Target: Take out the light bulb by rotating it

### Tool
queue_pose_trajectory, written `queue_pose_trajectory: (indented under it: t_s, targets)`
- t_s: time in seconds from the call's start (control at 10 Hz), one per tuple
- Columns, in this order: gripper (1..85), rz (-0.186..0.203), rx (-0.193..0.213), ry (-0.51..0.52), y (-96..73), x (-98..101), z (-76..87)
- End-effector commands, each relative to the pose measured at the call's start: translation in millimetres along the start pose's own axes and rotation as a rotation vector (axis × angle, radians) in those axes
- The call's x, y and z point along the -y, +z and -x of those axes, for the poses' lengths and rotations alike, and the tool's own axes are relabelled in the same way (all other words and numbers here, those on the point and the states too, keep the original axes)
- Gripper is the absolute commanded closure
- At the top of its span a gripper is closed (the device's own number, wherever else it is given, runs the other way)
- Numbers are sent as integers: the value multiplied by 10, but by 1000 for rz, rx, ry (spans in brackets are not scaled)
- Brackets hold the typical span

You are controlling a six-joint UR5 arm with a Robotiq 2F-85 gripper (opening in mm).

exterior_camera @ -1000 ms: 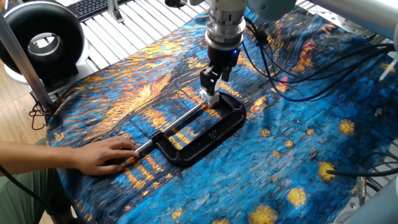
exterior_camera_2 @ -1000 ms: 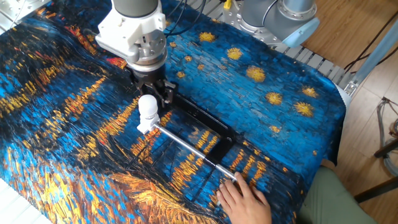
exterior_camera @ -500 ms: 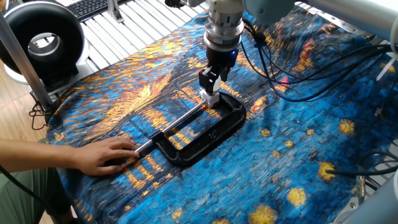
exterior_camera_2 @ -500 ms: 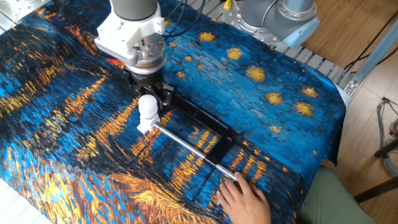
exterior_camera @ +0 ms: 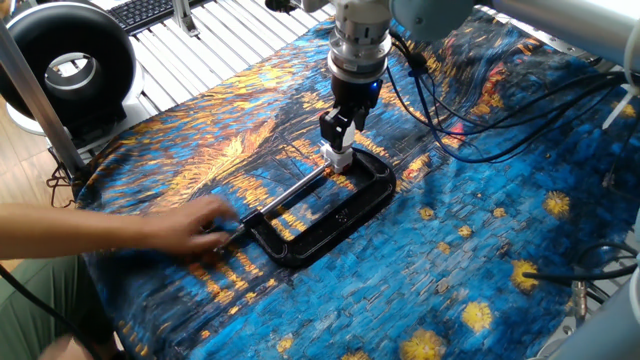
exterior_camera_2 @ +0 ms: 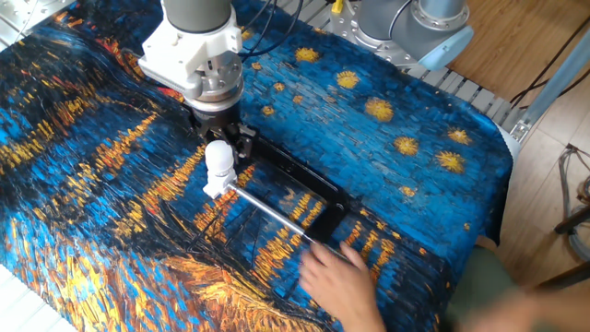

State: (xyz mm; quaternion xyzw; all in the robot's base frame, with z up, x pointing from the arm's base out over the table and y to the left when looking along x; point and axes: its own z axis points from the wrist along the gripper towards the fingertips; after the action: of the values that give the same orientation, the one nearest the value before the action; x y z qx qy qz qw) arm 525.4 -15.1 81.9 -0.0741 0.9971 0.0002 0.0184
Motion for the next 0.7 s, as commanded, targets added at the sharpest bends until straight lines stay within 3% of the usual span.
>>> queue_pose_trajectory:
  t_s: [0.0,0.6]
  targets:
    - [300,7,9,13,-3,-3,28]
    - [410,-1,20,15,-17,14,54]
